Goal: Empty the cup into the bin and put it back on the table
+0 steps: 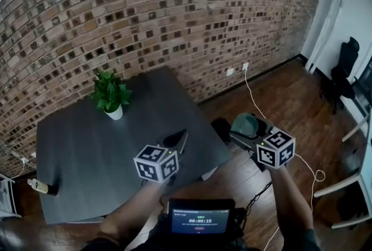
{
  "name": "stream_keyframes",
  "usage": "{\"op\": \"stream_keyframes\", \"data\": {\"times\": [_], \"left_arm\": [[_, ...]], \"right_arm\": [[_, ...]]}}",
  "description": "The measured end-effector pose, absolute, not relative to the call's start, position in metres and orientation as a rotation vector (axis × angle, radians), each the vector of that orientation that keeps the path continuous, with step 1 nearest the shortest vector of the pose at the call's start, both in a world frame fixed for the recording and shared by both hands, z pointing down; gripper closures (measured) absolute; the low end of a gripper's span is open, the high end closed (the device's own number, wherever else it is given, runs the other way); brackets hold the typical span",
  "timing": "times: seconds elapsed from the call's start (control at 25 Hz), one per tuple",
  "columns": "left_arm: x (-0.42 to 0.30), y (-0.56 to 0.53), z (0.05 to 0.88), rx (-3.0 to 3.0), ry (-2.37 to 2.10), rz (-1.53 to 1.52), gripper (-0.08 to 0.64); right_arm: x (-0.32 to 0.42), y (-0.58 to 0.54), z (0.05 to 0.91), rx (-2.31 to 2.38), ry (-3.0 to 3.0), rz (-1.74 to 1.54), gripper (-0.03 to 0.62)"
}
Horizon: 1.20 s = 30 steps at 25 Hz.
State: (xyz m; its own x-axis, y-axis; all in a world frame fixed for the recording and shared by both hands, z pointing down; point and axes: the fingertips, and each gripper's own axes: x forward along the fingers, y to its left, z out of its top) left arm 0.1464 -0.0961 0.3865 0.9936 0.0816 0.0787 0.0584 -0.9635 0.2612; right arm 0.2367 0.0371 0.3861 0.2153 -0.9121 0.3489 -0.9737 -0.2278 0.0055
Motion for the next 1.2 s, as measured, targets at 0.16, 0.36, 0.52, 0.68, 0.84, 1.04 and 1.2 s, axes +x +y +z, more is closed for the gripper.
{"op": "stream_keyframes", "data": {"times": [0.16,0.36,0.52,0.68,0.84,1.04,1.2], "left_arm": [[0.177,-0.072,0.385,2.878,0.079,0.127,0.571],[0.203,-0.064,0.389,2.841,-0.015,0.122,0.571],[0.221,-0.058,0.386,2.863,-0.077,0.144,0.571],[0.243,-0.052,0.387,2.874,-0.069,0.160,0.571],[0.262,-0.055,0.390,2.867,-0.045,0.159,0.571],[0.287,-0.067,0.388,2.881,-0.035,0.162,0.571],[0.301,-0.077,0.388,2.887,-0.016,0.180,0.571]], "right_arm": [[0.278,0.053,0.377,2.250,-1.811,0.382,0.195],[0.314,0.073,0.381,2.212,-1.863,0.389,0.196],[0.337,0.081,0.383,2.174,-1.894,0.411,0.196],[0.356,0.083,0.387,2.167,-1.910,0.421,0.195],[0.371,0.082,0.394,2.177,-1.896,0.437,0.195],[0.389,0.068,0.395,2.165,-1.887,0.445,0.195],[0.399,0.053,0.399,2.158,-1.894,0.469,0.195]]}}
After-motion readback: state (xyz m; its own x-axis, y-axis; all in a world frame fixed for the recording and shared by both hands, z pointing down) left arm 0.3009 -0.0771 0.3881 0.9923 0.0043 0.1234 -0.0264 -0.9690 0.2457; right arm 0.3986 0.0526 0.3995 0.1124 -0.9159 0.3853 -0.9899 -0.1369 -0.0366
